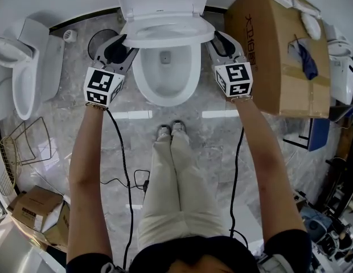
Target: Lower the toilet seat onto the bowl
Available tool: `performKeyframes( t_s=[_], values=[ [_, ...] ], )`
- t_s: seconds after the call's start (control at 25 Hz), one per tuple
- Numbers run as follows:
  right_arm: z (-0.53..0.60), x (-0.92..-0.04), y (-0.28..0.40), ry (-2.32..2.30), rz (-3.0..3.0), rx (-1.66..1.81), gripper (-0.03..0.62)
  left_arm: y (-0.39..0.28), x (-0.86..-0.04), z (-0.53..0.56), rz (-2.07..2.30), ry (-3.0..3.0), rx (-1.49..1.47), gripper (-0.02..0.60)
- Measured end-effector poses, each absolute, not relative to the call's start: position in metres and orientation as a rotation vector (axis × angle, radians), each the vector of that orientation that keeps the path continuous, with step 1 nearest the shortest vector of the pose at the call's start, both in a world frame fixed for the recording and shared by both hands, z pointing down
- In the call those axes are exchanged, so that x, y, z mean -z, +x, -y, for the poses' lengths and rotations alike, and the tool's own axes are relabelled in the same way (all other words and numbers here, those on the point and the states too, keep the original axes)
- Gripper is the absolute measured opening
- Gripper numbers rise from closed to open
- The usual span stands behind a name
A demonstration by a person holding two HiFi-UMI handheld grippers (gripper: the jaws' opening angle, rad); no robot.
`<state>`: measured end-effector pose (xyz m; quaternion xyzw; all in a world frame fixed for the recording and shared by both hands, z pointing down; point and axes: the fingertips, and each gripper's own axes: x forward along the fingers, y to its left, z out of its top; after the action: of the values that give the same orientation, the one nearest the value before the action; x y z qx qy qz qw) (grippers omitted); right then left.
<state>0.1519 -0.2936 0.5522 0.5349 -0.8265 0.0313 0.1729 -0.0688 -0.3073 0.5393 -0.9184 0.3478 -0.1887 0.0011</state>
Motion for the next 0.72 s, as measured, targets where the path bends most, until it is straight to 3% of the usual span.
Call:
performKeyframes(
  t_s=[0.72],
  values=[
    [0.243, -0.598, 0.151, 1.471, 2.303, -0.113, 0.120, -0.067, -0.585, 0.255, -0.933, -2.795, 0.771, 0.183]
  ],
)
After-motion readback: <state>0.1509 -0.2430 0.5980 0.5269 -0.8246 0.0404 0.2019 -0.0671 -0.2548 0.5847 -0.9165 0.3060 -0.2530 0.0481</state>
